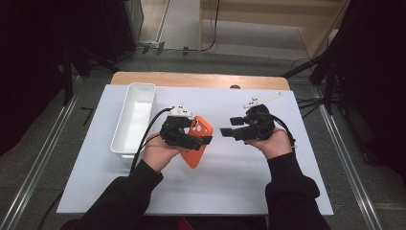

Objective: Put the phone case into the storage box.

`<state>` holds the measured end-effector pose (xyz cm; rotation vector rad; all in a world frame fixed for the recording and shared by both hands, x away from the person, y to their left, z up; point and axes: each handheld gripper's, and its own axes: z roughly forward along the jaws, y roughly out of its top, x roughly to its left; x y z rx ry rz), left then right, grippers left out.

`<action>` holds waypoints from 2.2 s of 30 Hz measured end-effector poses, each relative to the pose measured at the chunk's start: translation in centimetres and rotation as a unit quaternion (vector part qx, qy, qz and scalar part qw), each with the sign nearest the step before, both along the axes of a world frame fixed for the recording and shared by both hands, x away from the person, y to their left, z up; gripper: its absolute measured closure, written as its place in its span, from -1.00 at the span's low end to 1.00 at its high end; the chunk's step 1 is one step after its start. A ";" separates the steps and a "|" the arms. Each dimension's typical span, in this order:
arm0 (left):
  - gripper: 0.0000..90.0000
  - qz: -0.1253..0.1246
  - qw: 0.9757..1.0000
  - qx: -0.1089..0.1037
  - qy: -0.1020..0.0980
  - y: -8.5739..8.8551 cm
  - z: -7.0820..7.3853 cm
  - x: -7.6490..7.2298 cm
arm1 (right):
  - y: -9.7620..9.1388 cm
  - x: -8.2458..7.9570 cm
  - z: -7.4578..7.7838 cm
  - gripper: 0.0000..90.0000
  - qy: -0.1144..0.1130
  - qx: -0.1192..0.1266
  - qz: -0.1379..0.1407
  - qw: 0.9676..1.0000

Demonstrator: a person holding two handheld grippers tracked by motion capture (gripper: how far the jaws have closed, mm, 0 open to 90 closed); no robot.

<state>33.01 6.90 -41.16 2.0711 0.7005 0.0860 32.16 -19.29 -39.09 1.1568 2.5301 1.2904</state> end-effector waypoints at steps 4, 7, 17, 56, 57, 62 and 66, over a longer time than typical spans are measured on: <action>-0.63 -0.006 1.000 0.002 0.004 0.0 0.0 0.1 | -0.1 -0.3 -0.5 -0.34 -0.012 -0.003 0.010 1.000; -0.63 -0.009 1.000 0.003 0.006 0.1 0.0 0.1 | -0.4 -0.5 -0.9 -0.40 -0.020 0.005 0.015 1.000; -0.63 -0.017 1.000 -0.001 0.017 0.0 0.0 0.2 | -1.1 -1.6 -1.8 -0.47 -0.039 0.001 0.039 0.998; -0.63 -0.034 0.998 -0.021 0.043 1.1 0.5 0.8 | -2.7 -7.4 -7.2 -0.48 -0.031 0.002 0.023 0.999; -0.63 -0.034 0.998 -0.022 0.044 1.1 0.5 0.8 | -2.9 -7.5 -7.4 -0.48 -0.030 0.003 0.023 0.999; -0.64 -0.038 0.998 -0.027 0.048 1.2 0.5 0.9 | -3.7 -8.0 -8.0 -0.48 -0.027 0.005 0.015 1.000; -0.64 -0.039 0.998 -0.028 0.048 1.3 0.6 0.9 | -4.1 -8.2 -8.5 -0.48 -0.025 0.002 0.007 1.000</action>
